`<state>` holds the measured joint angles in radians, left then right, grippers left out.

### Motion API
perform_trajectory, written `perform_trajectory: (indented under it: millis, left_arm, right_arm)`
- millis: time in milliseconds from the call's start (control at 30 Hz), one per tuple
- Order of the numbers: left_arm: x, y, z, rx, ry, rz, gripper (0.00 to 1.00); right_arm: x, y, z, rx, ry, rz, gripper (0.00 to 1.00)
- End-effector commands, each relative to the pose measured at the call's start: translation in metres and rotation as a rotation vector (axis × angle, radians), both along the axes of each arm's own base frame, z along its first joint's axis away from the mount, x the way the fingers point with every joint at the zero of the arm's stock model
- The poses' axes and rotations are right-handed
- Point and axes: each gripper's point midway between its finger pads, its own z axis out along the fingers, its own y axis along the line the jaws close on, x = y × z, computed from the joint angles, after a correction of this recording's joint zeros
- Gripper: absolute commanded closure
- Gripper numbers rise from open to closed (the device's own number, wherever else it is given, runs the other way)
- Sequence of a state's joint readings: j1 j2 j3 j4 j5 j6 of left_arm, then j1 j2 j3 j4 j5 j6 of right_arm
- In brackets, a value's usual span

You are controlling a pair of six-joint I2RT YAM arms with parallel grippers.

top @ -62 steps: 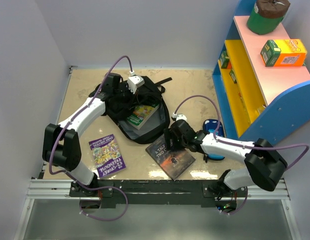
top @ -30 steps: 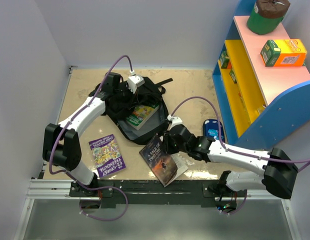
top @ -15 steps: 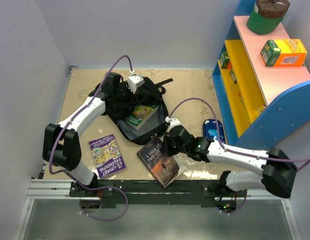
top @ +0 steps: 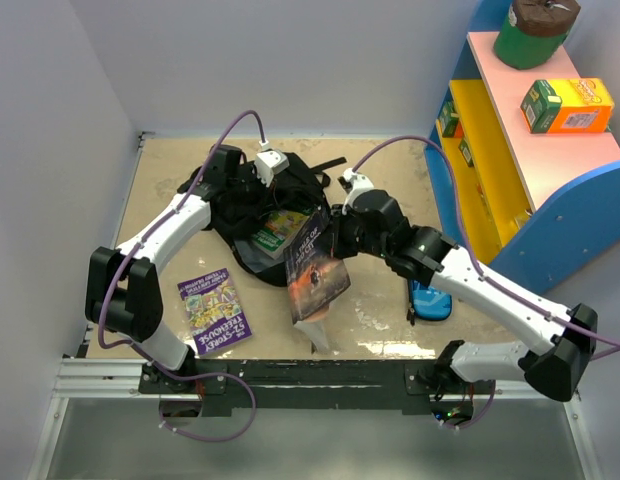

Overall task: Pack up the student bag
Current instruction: Pick up the book from the center of the board, then place the book in the student bag.

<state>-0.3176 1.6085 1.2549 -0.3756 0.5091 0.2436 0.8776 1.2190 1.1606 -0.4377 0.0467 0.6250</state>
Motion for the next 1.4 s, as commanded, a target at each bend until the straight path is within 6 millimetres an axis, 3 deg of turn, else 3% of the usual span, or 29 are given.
perform_trajectory:
  millis: [0, 167, 333, 433, 667, 800, 933, 1000, 1200, 1367]
  left_arm:
    - [0.002, -0.015, 0.030, -0.070, -0.047, -0.030, 1.00]
    - [0.000, -0.014, 0.025, -0.061, -0.030, -0.036, 1.00]
    - [-0.005, -0.014, 0.026, -0.068, -0.032, -0.039, 1.00]
    - [-0.008, -0.019, 0.028, -0.101, -0.011, -0.046, 1.00]
    - [-0.014, -0.028, 0.043, -0.158, 0.010, -0.069, 1.00]
    - [-0.019, -0.029, 0.048, -0.167, 0.008, -0.074, 1.00]
    - [-0.022, -0.025, 0.041, -0.145, 0.016, -0.070, 1.00]
    - [-0.021, -0.022, 0.037, -0.131, 0.014, -0.060, 1.00]
    - [-0.013, -0.019, 0.037, -0.122, -0.010, -0.025, 1.00]
    - [-0.014, -0.027, 0.044, -0.170, 0.018, -0.034, 1.00]
  right_arm:
    - [0.037, 0.010, 0.073, 0.198, -0.138, -0.071, 1.00]
    - [0.053, 0.015, 0.110, 0.285, -0.174, -0.122, 1.00]
    - [0.056, 0.013, 0.154, 0.372, -0.207, -0.154, 1.00]
    - [0.061, 0.003, 0.163, 0.374, -0.218, -0.215, 1.00]
    - [0.087, -0.004, 0.129, 0.324, -0.181, -0.348, 1.00]
    - [0.106, 0.006, 0.102, 0.296, -0.170, -0.387, 1.00]
    - [0.116, 0.013, 0.088, 0.294, -0.140, -0.414, 1.00]
    - [0.116, 0.005, 0.092, 0.299, -0.143, -0.451, 1.00]
    - [0.098, -0.039, 0.137, 0.331, -0.223, -0.532, 1.00]
    - [0.098, -0.064, 0.146, 0.304, -0.245, -0.597, 1.00]
